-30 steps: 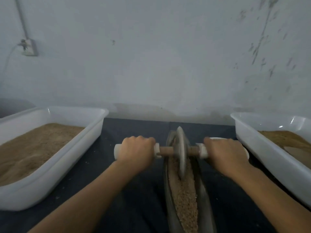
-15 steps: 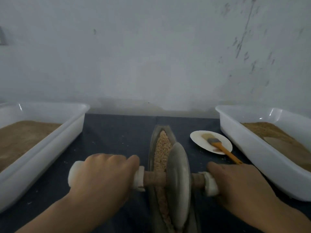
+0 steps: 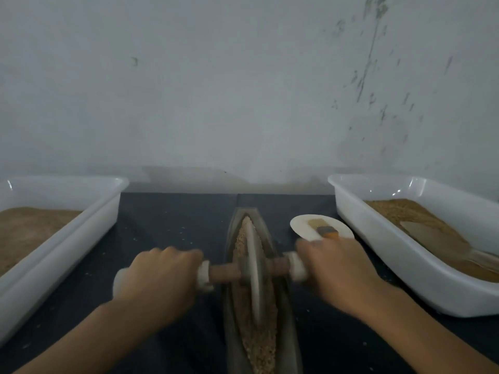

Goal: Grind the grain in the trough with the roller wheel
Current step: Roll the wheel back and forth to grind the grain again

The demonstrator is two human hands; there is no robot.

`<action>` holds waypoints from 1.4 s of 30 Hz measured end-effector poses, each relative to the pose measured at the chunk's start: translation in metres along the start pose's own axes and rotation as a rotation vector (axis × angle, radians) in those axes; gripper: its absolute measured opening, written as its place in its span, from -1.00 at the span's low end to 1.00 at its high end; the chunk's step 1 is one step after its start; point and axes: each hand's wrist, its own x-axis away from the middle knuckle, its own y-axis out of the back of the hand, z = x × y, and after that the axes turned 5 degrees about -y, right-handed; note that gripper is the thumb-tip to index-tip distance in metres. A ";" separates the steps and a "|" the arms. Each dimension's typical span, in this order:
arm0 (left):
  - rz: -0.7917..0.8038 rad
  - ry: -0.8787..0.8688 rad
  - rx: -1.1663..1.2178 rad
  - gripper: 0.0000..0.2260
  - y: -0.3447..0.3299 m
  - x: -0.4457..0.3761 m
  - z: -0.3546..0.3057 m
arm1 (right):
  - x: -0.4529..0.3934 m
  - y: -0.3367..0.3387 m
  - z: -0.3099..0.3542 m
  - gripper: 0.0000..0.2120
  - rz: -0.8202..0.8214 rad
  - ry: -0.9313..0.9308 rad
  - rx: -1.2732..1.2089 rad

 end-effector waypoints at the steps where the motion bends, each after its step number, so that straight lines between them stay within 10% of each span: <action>1: 0.025 -0.021 0.002 -0.79 0.005 0.012 -0.003 | 0.014 0.005 0.001 -0.72 0.057 0.006 -0.038; 5: 0.047 -0.050 -0.056 -0.81 0.016 0.035 -0.008 | 0.036 0.018 0.000 -0.66 0.287 -0.027 -0.077; 17: -0.186 0.039 -0.143 -0.82 -0.005 -0.065 0.007 | -0.057 -0.040 -0.008 -0.77 -0.099 -0.145 -0.028; 28: 0.048 -0.059 -0.125 -0.82 0.029 0.049 -0.010 | 0.043 0.023 -0.003 -0.64 0.332 0.011 -0.082; 35: -0.070 0.078 -0.036 -0.85 -0.015 -0.036 0.010 | -0.032 -0.016 -0.008 -0.63 -0.114 -0.004 0.048; 42: -0.148 0.062 -0.133 -0.82 -0.013 -0.050 0.007 | -0.051 -0.026 -0.011 -0.75 -0.101 -0.051 0.032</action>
